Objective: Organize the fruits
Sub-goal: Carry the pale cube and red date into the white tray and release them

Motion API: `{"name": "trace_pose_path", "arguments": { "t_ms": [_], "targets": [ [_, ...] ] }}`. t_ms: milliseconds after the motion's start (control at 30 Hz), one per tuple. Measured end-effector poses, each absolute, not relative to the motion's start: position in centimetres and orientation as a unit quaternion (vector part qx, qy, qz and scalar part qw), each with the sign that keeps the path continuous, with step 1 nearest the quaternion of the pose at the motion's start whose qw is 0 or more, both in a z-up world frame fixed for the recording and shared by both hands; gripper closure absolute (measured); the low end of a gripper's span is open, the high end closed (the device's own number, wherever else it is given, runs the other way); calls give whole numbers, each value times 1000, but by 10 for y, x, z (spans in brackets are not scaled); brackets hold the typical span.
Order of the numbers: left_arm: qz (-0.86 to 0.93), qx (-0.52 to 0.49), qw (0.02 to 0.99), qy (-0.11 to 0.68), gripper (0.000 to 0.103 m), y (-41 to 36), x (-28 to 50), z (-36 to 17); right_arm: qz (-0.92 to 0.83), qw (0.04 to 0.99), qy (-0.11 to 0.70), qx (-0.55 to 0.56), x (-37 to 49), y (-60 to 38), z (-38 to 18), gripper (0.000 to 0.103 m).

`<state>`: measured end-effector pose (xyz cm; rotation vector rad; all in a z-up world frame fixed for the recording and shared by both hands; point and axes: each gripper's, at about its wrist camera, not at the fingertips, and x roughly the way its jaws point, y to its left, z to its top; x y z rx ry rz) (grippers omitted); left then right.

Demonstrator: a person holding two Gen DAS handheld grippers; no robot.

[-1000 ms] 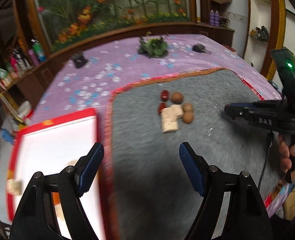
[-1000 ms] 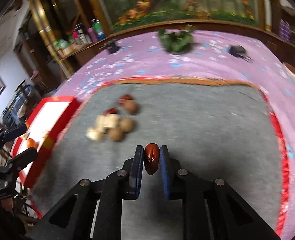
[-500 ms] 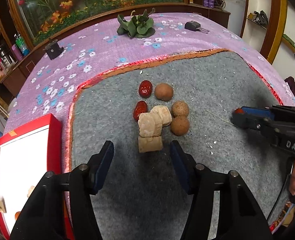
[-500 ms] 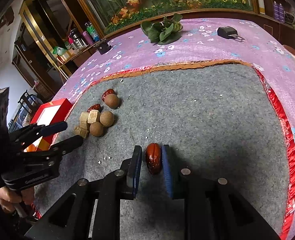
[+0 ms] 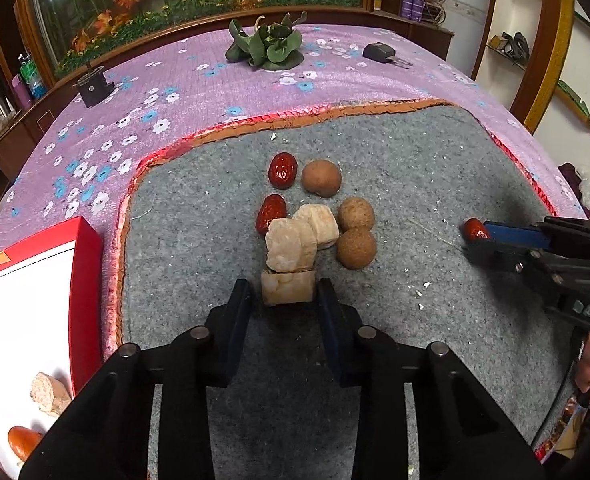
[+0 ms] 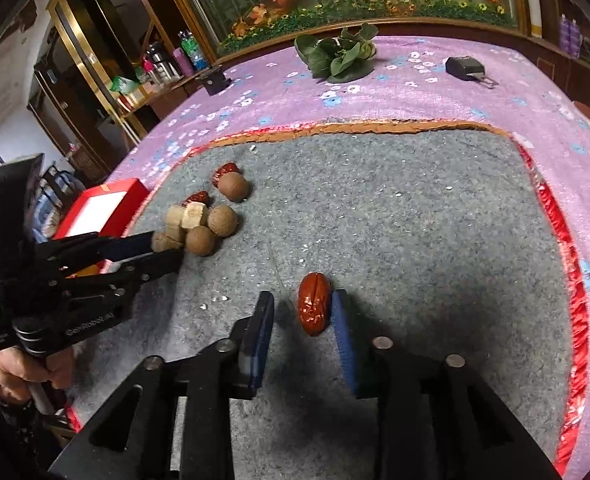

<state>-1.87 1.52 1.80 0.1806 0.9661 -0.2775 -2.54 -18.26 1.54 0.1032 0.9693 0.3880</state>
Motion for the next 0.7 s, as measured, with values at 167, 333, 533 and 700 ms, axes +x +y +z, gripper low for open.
{"name": "trace_pose_path", "arguments": {
  "t_ms": [167, 333, 533, 700],
  "targets": [
    [-142, 74, 879, 449, 78, 21, -30, 26, 187, 863, 463, 80, -28, -188, 15, 86],
    [-142, 66, 883, 443, 78, 29, -46, 31, 224, 855, 452, 120, -37, -187, 18, 86],
    [-127, 61, 896, 421, 78, 37, -76, 44, 260, 847, 436, 159, -46, -180, 19, 86],
    [-112, 65, 909, 396, 78, 41, -93, 55, 271, 851, 423, 154, -55, -165, 27, 86]
  ]
}}
